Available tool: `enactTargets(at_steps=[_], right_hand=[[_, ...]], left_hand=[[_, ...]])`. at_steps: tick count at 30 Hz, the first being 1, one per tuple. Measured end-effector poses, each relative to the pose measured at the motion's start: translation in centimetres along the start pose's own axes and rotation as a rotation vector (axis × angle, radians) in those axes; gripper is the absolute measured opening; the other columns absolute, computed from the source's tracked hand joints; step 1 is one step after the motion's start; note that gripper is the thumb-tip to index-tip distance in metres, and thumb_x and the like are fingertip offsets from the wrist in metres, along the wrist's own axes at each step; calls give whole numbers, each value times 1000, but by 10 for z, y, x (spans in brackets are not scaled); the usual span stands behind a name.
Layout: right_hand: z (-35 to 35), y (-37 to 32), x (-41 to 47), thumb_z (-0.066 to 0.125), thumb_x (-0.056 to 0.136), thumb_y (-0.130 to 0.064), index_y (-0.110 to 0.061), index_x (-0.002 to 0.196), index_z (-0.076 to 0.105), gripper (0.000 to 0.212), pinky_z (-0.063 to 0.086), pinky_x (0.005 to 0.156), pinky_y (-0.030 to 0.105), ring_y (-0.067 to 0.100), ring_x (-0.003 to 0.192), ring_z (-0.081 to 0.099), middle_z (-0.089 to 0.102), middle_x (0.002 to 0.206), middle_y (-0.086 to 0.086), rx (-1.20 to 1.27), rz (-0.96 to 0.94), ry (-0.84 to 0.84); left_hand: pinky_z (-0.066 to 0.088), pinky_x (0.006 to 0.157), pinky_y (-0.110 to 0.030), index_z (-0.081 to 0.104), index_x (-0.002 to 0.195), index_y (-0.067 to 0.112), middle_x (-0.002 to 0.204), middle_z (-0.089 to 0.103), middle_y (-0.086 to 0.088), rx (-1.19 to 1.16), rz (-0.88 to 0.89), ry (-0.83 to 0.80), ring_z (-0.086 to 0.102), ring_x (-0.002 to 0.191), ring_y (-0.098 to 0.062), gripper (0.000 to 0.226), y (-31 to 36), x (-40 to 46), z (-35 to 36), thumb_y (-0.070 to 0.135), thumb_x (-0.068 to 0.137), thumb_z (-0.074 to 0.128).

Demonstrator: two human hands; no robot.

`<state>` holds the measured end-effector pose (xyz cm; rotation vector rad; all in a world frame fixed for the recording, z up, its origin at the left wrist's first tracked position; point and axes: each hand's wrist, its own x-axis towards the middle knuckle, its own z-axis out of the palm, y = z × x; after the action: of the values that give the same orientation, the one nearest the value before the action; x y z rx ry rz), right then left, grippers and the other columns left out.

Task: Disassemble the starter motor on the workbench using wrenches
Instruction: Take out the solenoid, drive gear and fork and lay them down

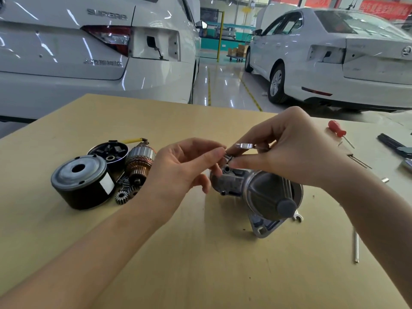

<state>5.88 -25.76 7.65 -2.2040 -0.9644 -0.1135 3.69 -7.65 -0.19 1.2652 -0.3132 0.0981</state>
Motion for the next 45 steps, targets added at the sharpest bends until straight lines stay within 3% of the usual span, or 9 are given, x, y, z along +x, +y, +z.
enactTargets(at_steps=[3, 6, 10, 17, 29, 33, 38, 42, 45], right_hand=[[1, 1, 1, 77, 64, -32, -34, 80, 75, 16, 32, 48, 29, 25, 50, 41, 67, 60, -4, -9, -1, 15], [1, 2, 1, 77, 65, -32, -34, 81, 75, 17, 34, 50, 27, 18, 52, 40, 65, 60, -17, 18, 10, 50], [0, 4, 2, 79, 68, -29, -27, 82, 76, 14, 32, 51, 20, 9, 51, 39, 58, 52, -21, 21, 32, 73], [-3, 1, 1, 81, 67, -27, -23, 83, 77, 16, 38, 53, 21, 14, 51, 45, 63, 56, -13, 52, 43, 83], [-3, 0, 0, 80, 67, -25, -20, 83, 77, 18, 39, 50, 7, -1, 48, 52, 66, 58, -13, 60, 59, 87], [-4, 1, 0, 81, 68, -23, -19, 84, 77, 17, 52, 59, 18, 9, 58, 64, 72, 68, -8, 81, 71, 103], [-5, 1, -2, 76, 74, -13, -15, 87, 75, 13, 53, 59, 13, 0, 60, 67, 73, 69, -8, 185, 67, 138], [-20, 9, -2, 71, 82, -22, -29, 78, 72, 8, 36, 44, 2, -6, 43, 53, 66, 57, -14, 135, 133, 368], [-34, 23, -4, 61, 87, -44, -35, 62, 66, 27, 31, 38, 7, 0, 35, 41, 56, 46, -10, -121, 249, 337]], left_hand=[[44, 42, -21, 78, 75, 17, 73, 71, -8, 17, 10, 57, 64, 62, -15, 19, 3, 1, 2, 30, 61, 78], [44, 41, -21, 76, 72, 15, 72, 72, -6, 70, 35, 146, 65, 61, -14, 16, 15, 6, -3, 26, 61, 76], [47, 45, -24, 71, 72, 19, 66, 71, 2, 672, 171, 270, 61, 55, -11, 9, 38, 10, -26, 13, 76, 78], [46, 57, -16, 68, 60, 27, 60, 64, 23, 1394, 8, -28, 58, 59, 3, 18, 61, 4, -56, 14, 69, 77], [49, 76, -30, 53, 58, 28, 76, 59, 9, 1863, -121, -237, 58, 83, -16, 20, 37, 2, -53, 15, 72, 59], [30, 80, -22, 61, 69, 27, 82, 57, 11, 1957, -69, -288, 55, 89, -13, 15, 29, 2, -49, 14, 75, 58], [24, 77, -20, 64, 81, 28, 82, 46, 12, 1961, -14, -299, 53, 92, -11, 17, 26, 4, -46, 14, 81, 57], [38, 67, -16, 59, 121, 23, 83, 52, 13, 1306, 128, -119, 52, 74, -5, 31, 3, -1, -17, 19, 90, 59], [47, 57, -22, 38, 135, 25, 80, 63, 0, 827, -132, 77, 59, 64, -6, 34, -20, -7, 3, 27, 101, 38]])
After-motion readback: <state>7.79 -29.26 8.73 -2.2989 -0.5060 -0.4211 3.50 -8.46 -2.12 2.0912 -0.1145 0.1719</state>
